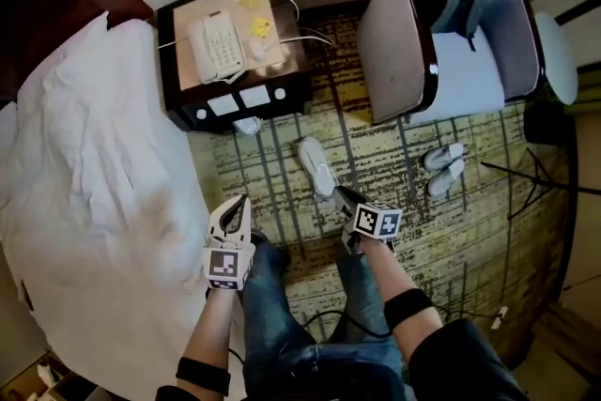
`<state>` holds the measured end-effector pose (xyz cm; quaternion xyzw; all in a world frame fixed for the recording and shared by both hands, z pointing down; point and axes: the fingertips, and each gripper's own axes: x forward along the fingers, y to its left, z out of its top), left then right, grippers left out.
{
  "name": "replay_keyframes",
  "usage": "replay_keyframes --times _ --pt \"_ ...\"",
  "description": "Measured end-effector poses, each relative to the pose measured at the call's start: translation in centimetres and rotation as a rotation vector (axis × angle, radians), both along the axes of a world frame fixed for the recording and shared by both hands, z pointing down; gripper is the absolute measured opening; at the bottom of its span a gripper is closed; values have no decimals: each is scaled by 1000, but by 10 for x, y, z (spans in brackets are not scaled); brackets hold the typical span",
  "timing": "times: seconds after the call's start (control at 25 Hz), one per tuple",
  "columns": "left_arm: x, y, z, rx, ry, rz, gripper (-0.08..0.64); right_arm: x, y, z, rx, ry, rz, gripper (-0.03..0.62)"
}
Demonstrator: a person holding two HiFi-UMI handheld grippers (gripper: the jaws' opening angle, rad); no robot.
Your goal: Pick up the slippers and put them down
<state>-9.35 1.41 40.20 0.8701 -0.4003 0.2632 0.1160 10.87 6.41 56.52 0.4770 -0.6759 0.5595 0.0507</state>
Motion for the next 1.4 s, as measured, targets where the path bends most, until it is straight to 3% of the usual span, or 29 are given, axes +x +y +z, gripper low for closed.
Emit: replay_keyframes --times 0.12,0.32,0.56,0.8,1.08,1.4 --pt "-13 14 -60 -7 12 -41 1 -1 -7 -95 91 29 -65 0" --pt "-30 21 -138 21 28 -113 1 -2 -29 -217 257 135 -196 0" --pt "-58 31 -183 60 46 -199 1 -6 -34 -303 413 300 -324 0" --pt "-72 41 -204 57 86 -233 1 -9 -23 -343 540 486 -405 0" --pt "-78 53 -205 37 90 -223 1 3 -5 -360 535 470 -324 0" --pt "-67 55 -211 68 74 -201 1 16 0 -359 530 456 -304 0"
